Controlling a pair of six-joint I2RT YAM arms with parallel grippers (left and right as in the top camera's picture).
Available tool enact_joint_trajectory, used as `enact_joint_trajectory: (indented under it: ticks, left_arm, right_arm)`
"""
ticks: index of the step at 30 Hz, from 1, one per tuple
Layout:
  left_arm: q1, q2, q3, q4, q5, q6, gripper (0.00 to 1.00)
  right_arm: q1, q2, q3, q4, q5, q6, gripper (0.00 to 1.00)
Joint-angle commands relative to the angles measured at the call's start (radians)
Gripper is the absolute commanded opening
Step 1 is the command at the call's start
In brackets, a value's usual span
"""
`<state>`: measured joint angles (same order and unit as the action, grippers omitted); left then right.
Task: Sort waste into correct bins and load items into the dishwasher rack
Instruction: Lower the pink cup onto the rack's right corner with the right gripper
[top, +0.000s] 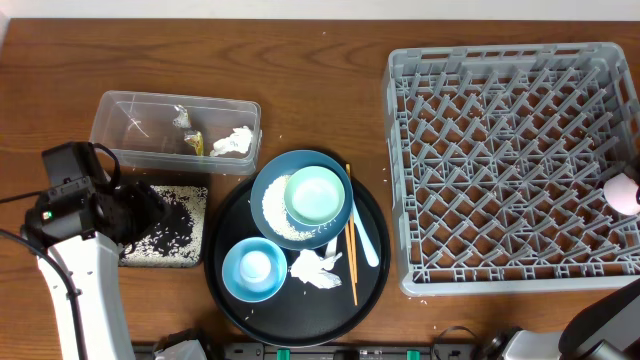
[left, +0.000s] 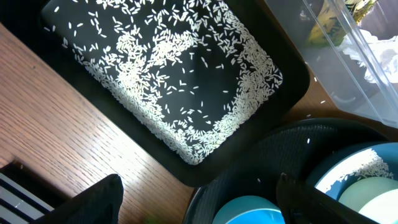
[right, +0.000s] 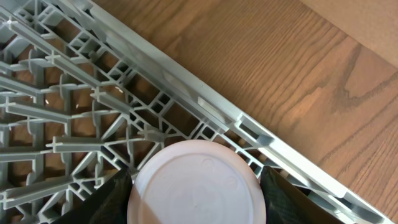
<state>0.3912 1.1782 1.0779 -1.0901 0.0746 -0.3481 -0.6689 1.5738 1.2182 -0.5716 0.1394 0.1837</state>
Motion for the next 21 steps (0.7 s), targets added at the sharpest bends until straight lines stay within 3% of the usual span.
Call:
enact_joint_trajectory:
  ticks: [1,19,21]
  left_arm:
    - [0.005,0.006,0.003,0.003,-0.008,-0.013,0.8]
    - [0.005,0.006,0.003,0.003,-0.008,-0.013,0.8]
    - [0.005,0.006,0.003,0.003,-0.008,-0.013,0.8]
  right_arm:
    - [-0.023,0.014,0.01,0.001,0.037,0.003,0.42]
    - [-0.032,0.014,0.031,-0.023,0.037,0.003,0.41]
    - [-0.032,0.014,0.031,-0.023,0.035,0.003,0.46]
